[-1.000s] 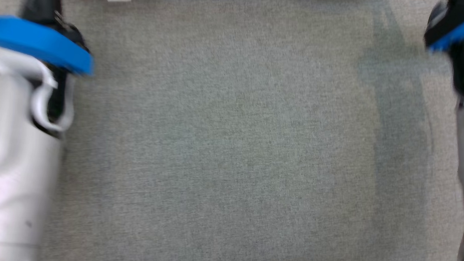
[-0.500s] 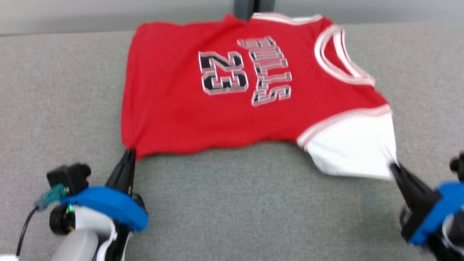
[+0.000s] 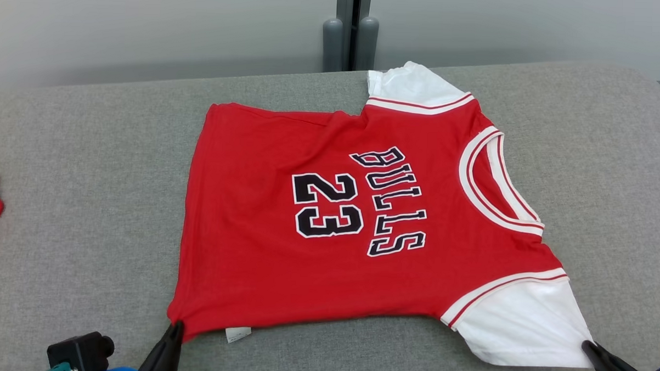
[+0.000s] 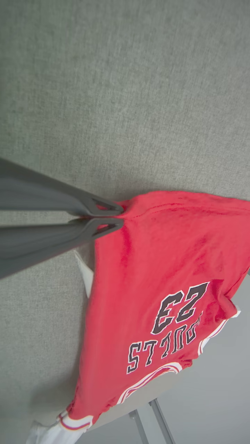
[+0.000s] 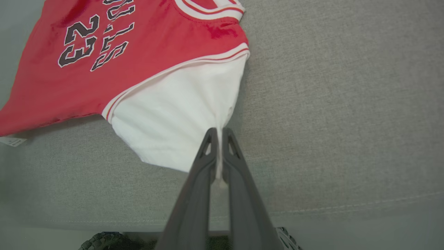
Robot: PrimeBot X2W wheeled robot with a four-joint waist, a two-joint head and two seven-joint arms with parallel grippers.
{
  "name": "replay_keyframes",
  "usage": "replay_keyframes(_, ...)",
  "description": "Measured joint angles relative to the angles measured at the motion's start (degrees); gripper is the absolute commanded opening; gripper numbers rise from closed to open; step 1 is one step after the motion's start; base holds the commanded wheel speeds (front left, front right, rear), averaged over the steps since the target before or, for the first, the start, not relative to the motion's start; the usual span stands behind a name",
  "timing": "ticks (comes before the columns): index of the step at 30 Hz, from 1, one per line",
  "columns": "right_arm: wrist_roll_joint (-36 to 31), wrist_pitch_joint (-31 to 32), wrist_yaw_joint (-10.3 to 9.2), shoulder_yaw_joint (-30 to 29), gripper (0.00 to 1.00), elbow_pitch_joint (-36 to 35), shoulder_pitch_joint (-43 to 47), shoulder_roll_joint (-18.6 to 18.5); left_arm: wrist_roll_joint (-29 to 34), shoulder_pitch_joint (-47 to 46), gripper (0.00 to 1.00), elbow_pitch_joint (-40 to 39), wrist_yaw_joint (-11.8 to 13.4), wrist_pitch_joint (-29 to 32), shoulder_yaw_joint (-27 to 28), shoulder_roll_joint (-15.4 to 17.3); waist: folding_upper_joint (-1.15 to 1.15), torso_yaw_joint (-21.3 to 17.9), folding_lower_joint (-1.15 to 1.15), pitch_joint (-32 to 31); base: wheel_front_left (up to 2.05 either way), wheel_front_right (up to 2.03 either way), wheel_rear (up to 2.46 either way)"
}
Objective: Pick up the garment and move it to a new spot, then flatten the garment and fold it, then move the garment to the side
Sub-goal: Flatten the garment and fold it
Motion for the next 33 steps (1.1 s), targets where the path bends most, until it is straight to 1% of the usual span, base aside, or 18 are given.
replay_keyframes(5,0.3,-2.0,0.00,0.6,0.00,0.5,-0.4,0.0,-0.6,2.8,0.00,-5.4,2.3,2.6,-1.1,0.0,0.00,0.4,0.00,0.2,0.00,0.00,0.00)
replay_keyframes(8,0.3,-3.3,0.00,1.0,0.00,0.8,-1.3,0.0,-1.4,3.1,0.00,-7.4,2.5,3.7,-1.8,-0.5,0.00,0.8,0.01,0.2,0.00,0.00,0.00)
replay_keyframes(11,-0.9,-5.0,0.00,1.3,0.00,0.6,-3.7,0.0,-1.3,2.4,0.00,-7.9,2.6,4.3,-1.8,-0.3,0.00,1.2,0.00,0.5,0.00,0.00,0.00)
replay_keyframes(16,-3.5,-6.1,0.00,2.8,0.00,-0.1,-10.2,0.0,-2.5,-3.1,0.00,-7.5,2.5,6.1,-1.4,-0.8,0.00,1.6,0.01,1.7,0.00,0.00,0.00)
replay_keyframes(21,-6.9,-6.3,0.00,4.8,0.00,2.3,-18.4,0.0,-3.3,-9.3,0.00,-4.1,2.3,7.6,-0.8,-1.4,0.00,1.8,0.01,3.7,0.00,0.00,0.00)
replay_keyframes(25,-8.1,-7.3,0.00,5.5,0.00,5.8,-25.0,0.0,-4.1,-14.7,0.00,-0.3,1.7,7.8,-0.5,-3.3,0.00,2.2,0.01,5.5,0.00,0.00,0.00)
replay_keyframes(26,-8.5,-7.6,0.00,5.8,0.00,6.8,-26.6,0.0,-3.7,-16.1,0.00,1.2,1.7,7.8,-0.7,-3.4,0.00,2.3,0.02,6.1,0.00,0.00,0.00)
replay_keyframes(28,-9.1,-8.3,0.00,6.3,0.00,9.4,-29.7,-0.3,-1.4,-18.9,0.00,4.3,1.7,8.3,-1.7,-2.5,0.00,2.6,0.02,7.2,0.00,0.00,0.00)
replay_keyframes(31,-9.7,-9.9,0.00,7.1,0.00,13.3,-34.2,-1.6,-0.9,-22.6,0.00,7.4,1.2,8.0,-2.2,-3.7,0.00,3.1,0.02,8.7,0.00,0.00,0.00)
replay_keyframes(33,-9.8,-11.0,0.00,7.6,0.00,15.7,-36.7,-2.3,-0.1,-24.5,0.00,9.6,0.8,7.7,-2.7,-3.8,0.00,3.4,0.02,9.7,0.00,0.00,0.00)
